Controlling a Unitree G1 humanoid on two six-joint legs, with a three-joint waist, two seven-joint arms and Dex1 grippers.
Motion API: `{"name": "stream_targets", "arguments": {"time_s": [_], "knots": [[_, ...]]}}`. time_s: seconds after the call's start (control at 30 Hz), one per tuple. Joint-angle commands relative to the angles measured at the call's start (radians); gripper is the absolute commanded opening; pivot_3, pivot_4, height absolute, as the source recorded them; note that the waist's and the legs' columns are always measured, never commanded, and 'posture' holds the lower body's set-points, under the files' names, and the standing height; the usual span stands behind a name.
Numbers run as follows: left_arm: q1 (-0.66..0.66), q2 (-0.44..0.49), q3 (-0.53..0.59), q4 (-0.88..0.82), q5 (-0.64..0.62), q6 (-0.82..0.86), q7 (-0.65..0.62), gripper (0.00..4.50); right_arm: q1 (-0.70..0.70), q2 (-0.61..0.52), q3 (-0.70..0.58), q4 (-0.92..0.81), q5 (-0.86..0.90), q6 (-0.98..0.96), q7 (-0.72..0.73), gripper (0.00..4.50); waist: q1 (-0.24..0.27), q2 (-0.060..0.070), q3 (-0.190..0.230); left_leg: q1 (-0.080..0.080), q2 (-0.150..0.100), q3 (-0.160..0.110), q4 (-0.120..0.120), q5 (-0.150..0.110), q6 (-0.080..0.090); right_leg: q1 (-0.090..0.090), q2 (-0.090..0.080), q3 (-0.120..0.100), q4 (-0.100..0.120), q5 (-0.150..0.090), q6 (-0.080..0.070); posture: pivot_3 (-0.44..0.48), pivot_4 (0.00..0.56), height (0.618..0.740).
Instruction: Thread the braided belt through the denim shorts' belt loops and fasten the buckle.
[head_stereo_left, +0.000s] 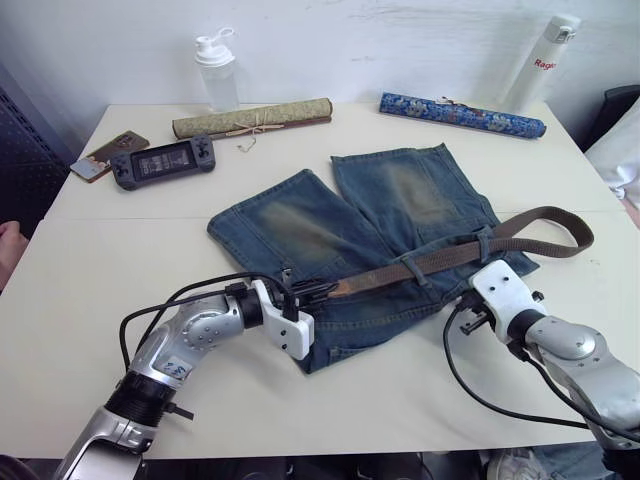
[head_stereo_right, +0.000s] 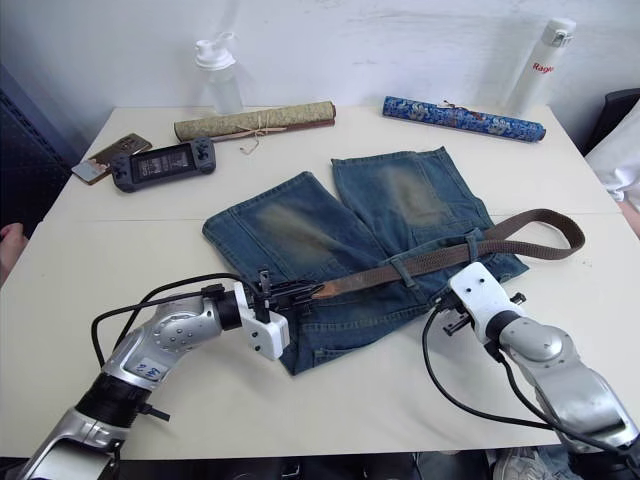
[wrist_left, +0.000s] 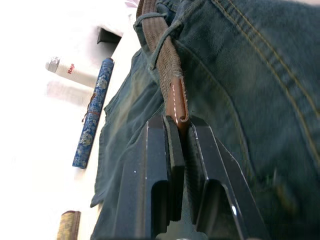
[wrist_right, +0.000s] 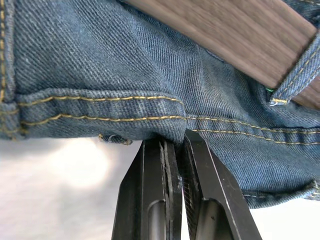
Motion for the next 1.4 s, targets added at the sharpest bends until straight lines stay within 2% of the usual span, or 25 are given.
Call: {"name": "stream_targets", "arguments": {"time_s": [0.03, 0.23, 0.4, 0.53, 0.6, 0.67, 0.7, 0.77, 0.87, 0.93, 0.97, 1.0, 1.03, 1.07, 1.17, 1.23, 1.27, 1.4], "knots": [[0.045, 0.041, 0.048, -0.085, -0.001, 0.023, 0.005, 0.00, -0.048, -0.032, -0.043, 0.114, -0.109, -0.007, -0.028, 0.12, 0.000, 0.000, 0.000, 0.000, 0.000, 0.000, 0.000, 0.000, 0.000, 0.000, 0.000, 0.000, 0.000, 0.000, 0.000, 0.000, 0.150, 0.717], [0.057, 0.046, 0.050, -0.097, 0.001, 0.037, 0.008, 0.00, -0.065, -0.037, -0.038, 0.162, -0.165, -0.042, -0.034, 0.12, 0.001, 0.000, 0.000, 0.000, 0.000, 0.000, 0.000, 0.000, 0.000, 0.000, 0.000, 0.000, 0.000, 0.000, 0.000, 0.000, 0.150, 0.717], [0.053, 0.043, 0.043, -0.091, 0.006, 0.033, 0.016, 0.00, -0.057, 0.015, -0.084, 0.112, -0.108, 0.000, -0.010, 0.12, 0.000, 0.000, 0.000, 0.000, 0.000, 0.000, 0.000, 0.000, 0.000, 0.000, 0.000, 0.000, 0.000, 0.000, 0.000, 0.000, 0.150, 0.717], [0.049, 0.046, 0.044, -0.083, 0.003, 0.027, 0.017, 0.00, -0.019, 0.037, -0.173, 0.056, -0.042, 0.077, 0.017, 0.12, -0.001, 0.001, 0.000, 0.000, 0.000, 0.000, 0.000, 0.000, 0.000, 0.000, 0.000, 0.000, 0.000, 0.000, 0.000, 0.000, 0.150, 0.717], [0.048, 0.046, 0.044, -0.079, 0.000, 0.026, 0.017, 0.00, -0.013, 0.057, -0.239, 0.030, 0.004, 0.120, 0.033, 0.83, 0.001, 0.001, 0.000, -0.001, 0.000, 0.000, 0.000, 0.000, 0.000, 0.000, 0.001, 0.000, 0.000, 0.000, 0.000, 0.000, 0.150, 0.717], [0.049, 0.046, 0.043, -0.074, -0.001, 0.025, 0.018, 0.00, 0.007, 0.053, -0.306, -0.006, 0.056, 0.176, 0.067, 1.24, 0.000, 0.001, 0.001, -0.001, 0.000, 0.000, 0.000, 0.000, 0.000, 0.000, 0.000, -0.001, 0.000, 0.000, 0.000, 0.000, 0.150, 0.717], [0.050, 0.047, 0.044, -0.075, -0.002, 0.024, 0.018, 0.00, 0.009, 0.062, -0.356, -0.027, 0.096, 0.217, 0.085, 1.69, 0.000, 0.002, 0.001, -0.001, 0.000, 0.000, 0.000, 0.000, 0.000, 0.000, 0.001, -0.001, 0.000, 0.000, 0.000, 0.000, 0.150, 0.717], [0.050, 0.048, 0.044, -0.076, -0.003, 0.023, 0.017, 0.00, 0.006, 0.060, -0.454, -0.065, 0.174, 0.287, 0.127, 2.25, -0.002, 0.002, 0.001, -0.001, 0.000, 0.000, 0.000, 0.000, 0.000, 0.000, 0.000, 0.000, 0.000, 0.000, 0.000, 0.000, 0.150, 0.717], [0.047, 0.050, 0.044, -0.075, -0.006, 0.022, 0.017, 0.00, -0.035, 0.057, -0.582, -0.094, 0.279, 0.366, 0.163, 3.53, -0.006, 0.003, 0.000, -0.001, 0.001, 0.000, 0.000, 0.000, 0.001, 0.000, 0.001, 0.000, 0.000, 0.000, 0.000, 0.000, 0.150, 0.717], [0.044, 0.049, 0.042, -0.071, -0.006, 0.021, 0.018, 0.00, -0.101, 0.074, -0.661, -0.128, 0.438, 0.484, 0.189, 4.43, -0.008, 0.003, 0.000, 0.000, 0.002, 0.000, -0.001, 0.000, 0.001, 0.000, 0.001, 0.000, 0.000, 0.000, 0.000, 0.000, 0.150, 0.717], [0.043, 0.048, 0.041, -0.070, -0.006, 0.020, 0.019, 0.00, -0.129, 0.085, -0.688, -0.141, 0.504, 0.537, 0.192, 4.43, -0.010, 0.003, 0.001, 0.000, 0.002, 0.000, -0.001, 0.000, 0.001, 0.000, 0.001, 0.000, 0.000, 0.000, 0.000, 0.000, 0.150, 0.717], [0.040, 0.046, 0.039, -0.069, -0.007, 0.018, 0.021, 0.00, -0.123, 0.136, -0.665, -0.160, 0.763, 0.561, 0.121, 4.43, -0.010, 0.003, 0.001, 0.000, 0.002, -0.001, -0.001, -0.001, 0.002, 0.000, 0.001, 0.000, 0.000, 0.000, 0.000, 0.000, 0.150, 0.717], [0.038, 0.044, 0.038, -0.068, -0.007, 0.016, 0.023, 0.00, -0.120, 0.177, -0.648, -0.171, 0.944, 0.580, 0.063, 4.43, -0.009, 0.002, 0.000, 0.000, 0.002, -0.001, -0.001, -0.002, 0.003, 0.000, 0.001, 0.000, 0.000, 0.000, 0.000, 0.000, 0.150, 0.717], [0.037, 0.042, 0.038, -0.068, -0.007, 0.012, 0.026, 0.00, -0.087, 0.208, -0.584, -0.176, 1.149, 0.530, -0.056, 4.43, -0.010, 0.002, 0.000, 0.000, 0.003, -0.003, -0.002, -0.002, 0.003, 0.001, 0.001, -0.001, -0.002, 0.000, -0.001, 0.000, 0.150, 0.717], [0.034, 0.038, 0.041, -0.067, -0.008, -0.002, 0.037, 0.00, -0.007, 0.226, -0.396, -0.179, 1.562, 0.311, -0.393, 4.43, -0.008, 0.005, 0.002, -0.001, 0.003, -0.003, -0.002, -0.002, 0.003, 0.001, 0.002, -0.001, -0.001, -0.001, -0.002, 0.000, 0.150, 0.717], [0.028, 0.035, 0.044, -0.069, -0.003, -0.011, 0.048, 0.00, 0.035, 0.273, -0.264, -0.181, 1.686, 0.183, -0.566, 4.43, -0.007, 0.005, 0.002, -0.001, 0.001, -0.001, -0.001, -0.002, 0.004, 0.000, 0.000, 0.000, 0.000, 0.000, -0.001, 0.000, 0.150, 0.717], [0.027, 0.035, 0.044, -0.070, 0.000, -0.013, 0.052, 0.00, 0.048, 0.285, -0.225, -0.187, 1.701, 0.143, -0.610, 4.43, -0.007, 0.004, 0.001, -0.001, 0.001, -0.001, 0.000, -0.002, 0.004, 0.001, 0.000, 0.000, -0.001, 0.000, 0.000, 0.000, 0.150, 0.717], [0.018, 0.033, 0.041, -0.067, 0.002, -0.028, 0.060, 0.00, 0.023, 0.452, -0.094, -0.179, 1.706, -0.043, -0.816, 4.43, -0.006, 0.004, 0.001, -0.001, 0.001, -0.001, 0.000, -0.003, 0.005, 0.000, 0.000, 0.001, -0.001, 0.001, 0.001, 0.000, 0.150, 0.717]]}}
